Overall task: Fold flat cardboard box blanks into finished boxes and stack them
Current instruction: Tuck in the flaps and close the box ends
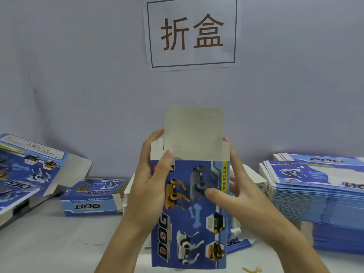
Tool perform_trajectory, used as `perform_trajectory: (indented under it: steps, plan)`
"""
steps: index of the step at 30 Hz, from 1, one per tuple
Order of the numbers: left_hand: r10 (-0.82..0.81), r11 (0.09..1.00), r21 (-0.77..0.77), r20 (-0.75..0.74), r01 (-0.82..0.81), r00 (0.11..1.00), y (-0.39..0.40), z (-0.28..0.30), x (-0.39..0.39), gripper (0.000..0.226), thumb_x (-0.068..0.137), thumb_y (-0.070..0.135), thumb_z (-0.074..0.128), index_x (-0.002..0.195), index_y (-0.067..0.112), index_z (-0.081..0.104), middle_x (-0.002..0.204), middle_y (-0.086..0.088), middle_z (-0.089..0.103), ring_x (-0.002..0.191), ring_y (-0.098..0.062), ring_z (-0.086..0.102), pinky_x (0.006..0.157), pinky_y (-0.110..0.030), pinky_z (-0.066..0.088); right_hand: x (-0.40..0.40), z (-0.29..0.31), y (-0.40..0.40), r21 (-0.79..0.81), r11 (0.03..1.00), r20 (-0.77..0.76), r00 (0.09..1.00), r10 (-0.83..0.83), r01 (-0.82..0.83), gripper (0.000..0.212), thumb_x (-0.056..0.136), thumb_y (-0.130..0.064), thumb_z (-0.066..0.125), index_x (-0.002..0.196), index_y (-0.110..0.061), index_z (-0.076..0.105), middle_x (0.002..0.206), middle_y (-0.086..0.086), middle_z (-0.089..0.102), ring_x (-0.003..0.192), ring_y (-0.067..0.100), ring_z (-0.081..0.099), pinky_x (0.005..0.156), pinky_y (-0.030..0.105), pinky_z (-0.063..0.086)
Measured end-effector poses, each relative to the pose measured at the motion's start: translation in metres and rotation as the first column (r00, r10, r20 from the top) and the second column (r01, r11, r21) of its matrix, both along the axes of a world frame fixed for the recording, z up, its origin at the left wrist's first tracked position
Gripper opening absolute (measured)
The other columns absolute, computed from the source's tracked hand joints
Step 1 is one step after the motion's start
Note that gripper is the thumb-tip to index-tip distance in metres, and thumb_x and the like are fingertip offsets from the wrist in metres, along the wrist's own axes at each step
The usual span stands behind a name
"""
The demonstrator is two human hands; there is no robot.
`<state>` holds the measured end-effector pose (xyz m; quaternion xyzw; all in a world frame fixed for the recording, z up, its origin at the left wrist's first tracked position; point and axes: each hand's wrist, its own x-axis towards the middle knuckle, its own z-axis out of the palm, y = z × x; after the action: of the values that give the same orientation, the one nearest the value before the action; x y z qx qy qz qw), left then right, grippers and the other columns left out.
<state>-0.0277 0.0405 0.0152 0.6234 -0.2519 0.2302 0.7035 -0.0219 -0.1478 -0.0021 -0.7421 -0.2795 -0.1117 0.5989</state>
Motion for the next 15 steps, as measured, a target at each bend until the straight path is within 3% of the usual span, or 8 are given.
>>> perform_trajectory:
  steps: [2, 6, 9, 12, 14, 15]
  plan:
    - [0.008, 1.0, -0.026, -0.025, -0.008, 1.0, -0.005, -0.004, 0.003, 0.05, 0.08, 0.055, 0.057, 0.126, 0.063, 0.04, 0.123, 0.002, 0.067, 0.1, -0.028, 0.073, 0.074, -0.042, 0.063, 0.002, -0.002, 0.009, 0.11, 0.992, 0.047, 0.998, 0.053, -0.058, 0.088, 0.079, -0.045, 0.067, 0.151, -0.054, 0.018, 0.133, -0.019, 0.062, 0.121, 0.007, 0.062, 0.096, 0.032, 0.053]
    - [0.03, 0.998, -0.055, 0.019, -0.029, 0.999, -0.015, -0.01, 0.005, 0.044, 0.077, 0.059, 0.056, 0.119, 0.05, 0.046, 0.115, -0.004, 0.068, 0.095, -0.03, 0.073, 0.073, -0.047, 0.062, 0.001, -0.003, 0.022, 0.342, 0.936, 0.069, 0.995, 0.066, -0.086, 0.071, 0.084, -0.059, 0.059, 0.148, -0.054, 0.03, 0.14, -0.016, 0.059, 0.131, 0.012, 0.056, 0.109, 0.045, 0.045]
    - [0.095, 0.995, -0.036, 0.019, -0.094, 0.995, -0.02, -0.014, 0.007, 0.042, 0.078, 0.064, 0.054, 0.118, 0.048, 0.052, 0.118, -0.013, 0.065, 0.09, -0.034, 0.071, 0.071, -0.049, 0.06, 0.003, -0.003, 0.023, 0.399, 0.916, 0.009, 1.0, 0.03, -0.031, 0.065, 0.089, -0.068, 0.048, 0.147, -0.039, 0.045, 0.142, -0.003, 0.059, 0.127, 0.017, 0.06, 0.108, 0.046, 0.046]
    - [0.095, 0.992, -0.083, -0.057, -0.099, 0.994, -0.024, -0.017, 0.006, 0.04, 0.081, 0.075, 0.054, 0.101, 0.04, 0.06, 0.093, -0.017, 0.067, 0.069, -0.028, 0.072, 0.052, -0.034, 0.058, 0.002, -0.005, 0.022, 0.433, 0.901, -0.057, 0.998, -0.016, 0.039, 0.056, 0.084, -0.071, 0.04, 0.12, -0.038, 0.069, 0.126, 0.007, 0.069, 0.108, 0.024, 0.071, 0.09, 0.043, 0.058]
    - [0.102, 0.985, -0.125, -0.12, -0.118, 0.987, -0.024, -0.02, 0.009, 0.049, 0.086, 0.073, 0.05, 0.091, 0.026, 0.062, 0.089, -0.016, 0.069, 0.072, -0.027, 0.074, 0.053, -0.03, 0.056, 0.001, -0.004, 0.023, 0.456, 0.883, -0.075, 0.994, -0.084, 0.11, 0.046, 0.09, -0.067, 0.04, 0.095, -0.034, 0.073, 0.103, 0.013, 0.074, 0.094, 0.029, 0.074, 0.075, 0.039, 0.061]
    - [0.098, 0.983, -0.14, -0.151, -0.119, 0.984, -0.023, -0.021, 0.01, 0.047, 0.094, 0.063, 0.048, 0.087, 0.019, 0.061, 0.091, -0.019, 0.068, 0.076, -0.032, 0.073, 0.055, -0.031, 0.055, 0.002, -0.003, 0.023, 0.452, 0.878, -0.087, 0.988, -0.13, 0.155, 0.044, 0.094, -0.063, 0.042, 0.086, -0.03, 0.071, 0.098, 0.018, 0.072, 0.091, 0.034, 0.073, 0.072, 0.044, 0.061]
